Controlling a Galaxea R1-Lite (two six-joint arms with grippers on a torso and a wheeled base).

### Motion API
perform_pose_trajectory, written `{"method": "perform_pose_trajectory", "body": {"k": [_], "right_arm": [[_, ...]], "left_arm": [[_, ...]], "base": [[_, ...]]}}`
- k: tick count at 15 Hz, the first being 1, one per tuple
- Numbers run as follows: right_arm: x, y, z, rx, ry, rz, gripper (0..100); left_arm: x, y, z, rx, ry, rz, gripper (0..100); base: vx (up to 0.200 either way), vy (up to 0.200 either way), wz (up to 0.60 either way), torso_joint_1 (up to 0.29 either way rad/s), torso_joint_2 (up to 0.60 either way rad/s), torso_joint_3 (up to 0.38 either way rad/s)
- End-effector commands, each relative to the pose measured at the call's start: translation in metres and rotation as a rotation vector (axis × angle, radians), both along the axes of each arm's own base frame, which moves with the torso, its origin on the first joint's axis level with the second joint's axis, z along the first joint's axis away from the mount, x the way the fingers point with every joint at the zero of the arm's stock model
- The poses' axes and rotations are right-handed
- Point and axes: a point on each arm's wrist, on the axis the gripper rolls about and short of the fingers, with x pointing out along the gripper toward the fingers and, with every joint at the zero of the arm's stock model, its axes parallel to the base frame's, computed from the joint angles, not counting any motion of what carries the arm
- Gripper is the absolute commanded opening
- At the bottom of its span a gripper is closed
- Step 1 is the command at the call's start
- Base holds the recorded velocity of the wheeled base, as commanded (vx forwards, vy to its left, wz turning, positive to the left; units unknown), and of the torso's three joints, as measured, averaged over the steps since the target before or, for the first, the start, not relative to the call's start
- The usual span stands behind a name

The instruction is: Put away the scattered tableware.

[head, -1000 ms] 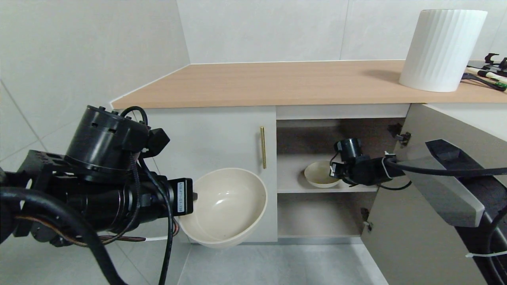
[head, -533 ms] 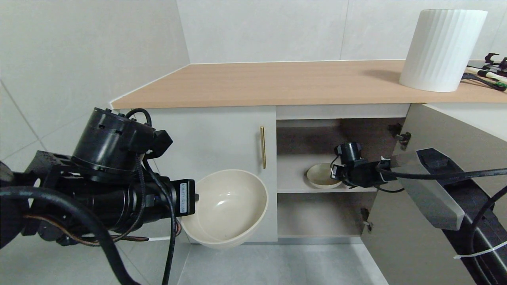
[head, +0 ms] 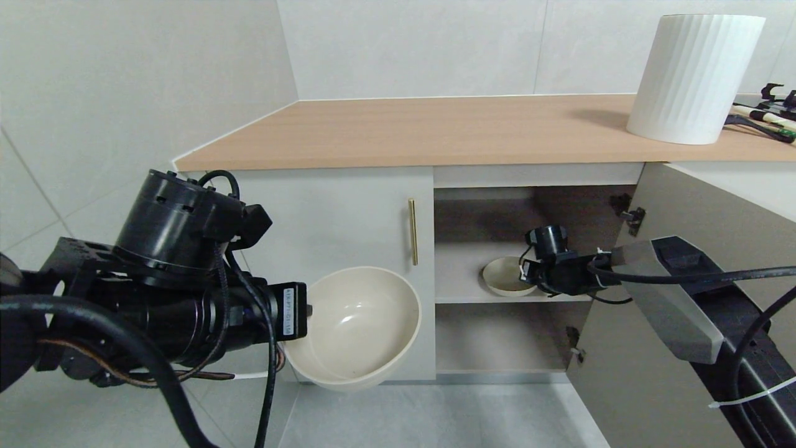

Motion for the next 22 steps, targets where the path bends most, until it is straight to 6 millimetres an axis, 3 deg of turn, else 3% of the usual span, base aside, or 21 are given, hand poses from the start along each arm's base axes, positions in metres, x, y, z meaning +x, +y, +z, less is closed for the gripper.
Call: {"method": "perform_pose_trajectory", "body": {"k": [1, 4, 10, 19, 22], "right_arm": [[0.0, 0.0, 0.002, 0.003, -0.004, -0.002, 0], [-0.001, 0.0, 0.003, 0.006, -0.004, -0.007, 0], [-0.003, -0.001, -0.002, 0.0, 0.025, -0.015, 0], [-0.024, 0.001, -0.008, -0.018, 0.106, -0.006, 0], [-0.028, -0.001, -0.001, -0.016, 0.106, -0.008, 0]], "left_arm": [[0.0, 0.0, 0.001, 0.002, -0.002, -0.001, 0], [-0.003, 0.001, 0.0, 0.006, -0.001, -0.006, 0], [-0.007, 0.003, -0.001, 0.029, -0.008, -0.032, 0], [-0.007, 0.003, 0.0, 0.029, -0.011, -0.031, 0], [-0.007, 0.003, 0.0, 0.029, -0.011, -0.031, 0]], "base": [[0.2, 0.0, 0.0, -0.007, 0.0, 0.007], [0.2, 0.0, 0.0, -0.001, 0.0, 0.004], [0.0, 0.0, 0.0, 0.0, 0.0, 0.0], [0.0, 0.0, 0.0, 0.0, 0.0, 0.0], [0.0, 0.0, 0.0, 0.0, 0.0, 0.0]]}}
